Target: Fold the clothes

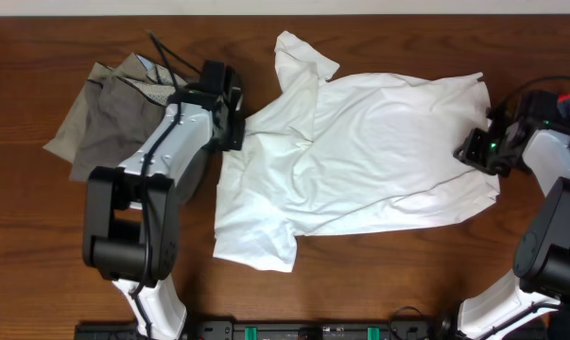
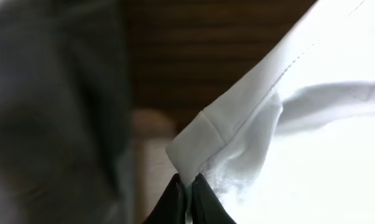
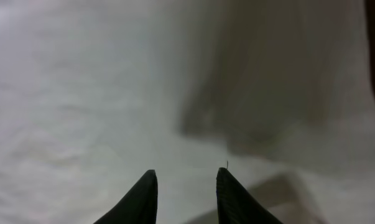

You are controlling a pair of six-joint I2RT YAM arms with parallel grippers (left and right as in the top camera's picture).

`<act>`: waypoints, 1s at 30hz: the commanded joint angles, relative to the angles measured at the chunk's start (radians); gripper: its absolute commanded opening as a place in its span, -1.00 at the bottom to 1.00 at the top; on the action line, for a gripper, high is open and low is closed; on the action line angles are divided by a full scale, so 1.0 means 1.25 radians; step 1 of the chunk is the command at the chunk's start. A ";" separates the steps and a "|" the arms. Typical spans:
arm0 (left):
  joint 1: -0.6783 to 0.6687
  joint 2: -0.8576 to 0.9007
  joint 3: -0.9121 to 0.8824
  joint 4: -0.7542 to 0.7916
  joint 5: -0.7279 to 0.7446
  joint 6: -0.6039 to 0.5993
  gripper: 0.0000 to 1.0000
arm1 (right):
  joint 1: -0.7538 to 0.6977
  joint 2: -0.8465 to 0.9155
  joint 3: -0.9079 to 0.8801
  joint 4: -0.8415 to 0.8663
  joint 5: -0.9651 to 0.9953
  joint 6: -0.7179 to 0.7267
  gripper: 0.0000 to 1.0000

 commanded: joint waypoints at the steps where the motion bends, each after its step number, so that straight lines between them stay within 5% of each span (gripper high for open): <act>1: 0.008 -0.008 0.001 -0.027 -0.058 -0.038 -0.88 | 0.016 0.005 -0.044 0.029 0.005 0.023 -0.42; 10: 0.008 -0.013 0.001 -0.101 -0.111 -0.067 -0.88 | 0.018 0.005 -0.146 0.137 0.052 0.044 -0.54; 18: 0.016 -0.029 0.001 -0.154 -0.169 -0.091 -0.88 | -0.032 0.005 -0.153 0.052 0.370 0.209 -0.95; 27: 0.025 -0.111 0.016 -0.156 -0.190 -0.094 -0.87 | -0.127 -0.057 -0.092 0.014 0.205 0.146 -0.81; 30: 0.022 -0.158 0.030 -0.154 -0.167 -0.093 -0.34 | -0.128 -0.105 -0.061 0.018 0.074 0.075 -0.59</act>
